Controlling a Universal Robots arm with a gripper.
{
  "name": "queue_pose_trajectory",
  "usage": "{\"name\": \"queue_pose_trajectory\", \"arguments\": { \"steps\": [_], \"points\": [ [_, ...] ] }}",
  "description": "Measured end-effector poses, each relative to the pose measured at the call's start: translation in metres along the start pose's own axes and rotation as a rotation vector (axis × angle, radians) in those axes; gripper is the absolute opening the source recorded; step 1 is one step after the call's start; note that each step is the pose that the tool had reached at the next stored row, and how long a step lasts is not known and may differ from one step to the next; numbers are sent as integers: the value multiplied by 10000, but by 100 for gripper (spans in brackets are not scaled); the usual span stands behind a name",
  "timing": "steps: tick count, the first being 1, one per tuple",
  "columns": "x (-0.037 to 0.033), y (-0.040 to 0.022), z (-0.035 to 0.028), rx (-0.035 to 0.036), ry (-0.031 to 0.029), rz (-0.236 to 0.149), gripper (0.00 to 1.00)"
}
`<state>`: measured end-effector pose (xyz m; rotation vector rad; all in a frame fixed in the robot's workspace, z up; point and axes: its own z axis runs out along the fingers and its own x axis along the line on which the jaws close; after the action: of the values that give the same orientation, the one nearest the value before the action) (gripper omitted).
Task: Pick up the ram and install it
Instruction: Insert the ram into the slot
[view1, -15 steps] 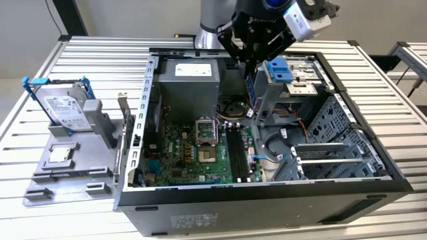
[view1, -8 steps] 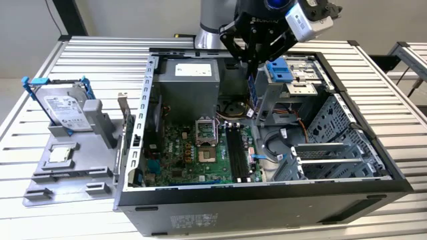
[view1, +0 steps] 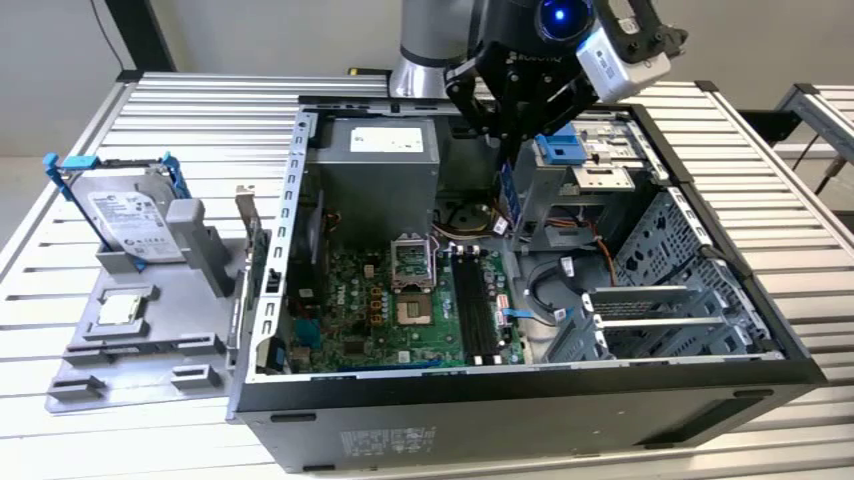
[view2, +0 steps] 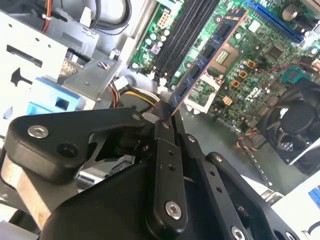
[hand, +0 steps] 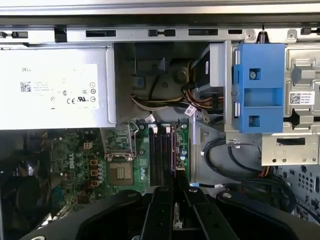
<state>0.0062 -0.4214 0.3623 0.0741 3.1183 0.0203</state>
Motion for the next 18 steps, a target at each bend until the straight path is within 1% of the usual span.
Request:
{"name": "queue_pose_trajectory", "arguments": {
  "steps": [2, 5, 9, 14, 18],
  "points": [
    [-15, -19, 35, 1, 0, -3, 0],
    [-42, -112, 89, 1, 1, -2, 0],
    [-70, -210, 162, 0, 0, -3, 0],
    [-99, -278, 253, -1, 0, -3, 0],
    [-128, -345, 325, 0, 0, -2, 0]
  ]
}}
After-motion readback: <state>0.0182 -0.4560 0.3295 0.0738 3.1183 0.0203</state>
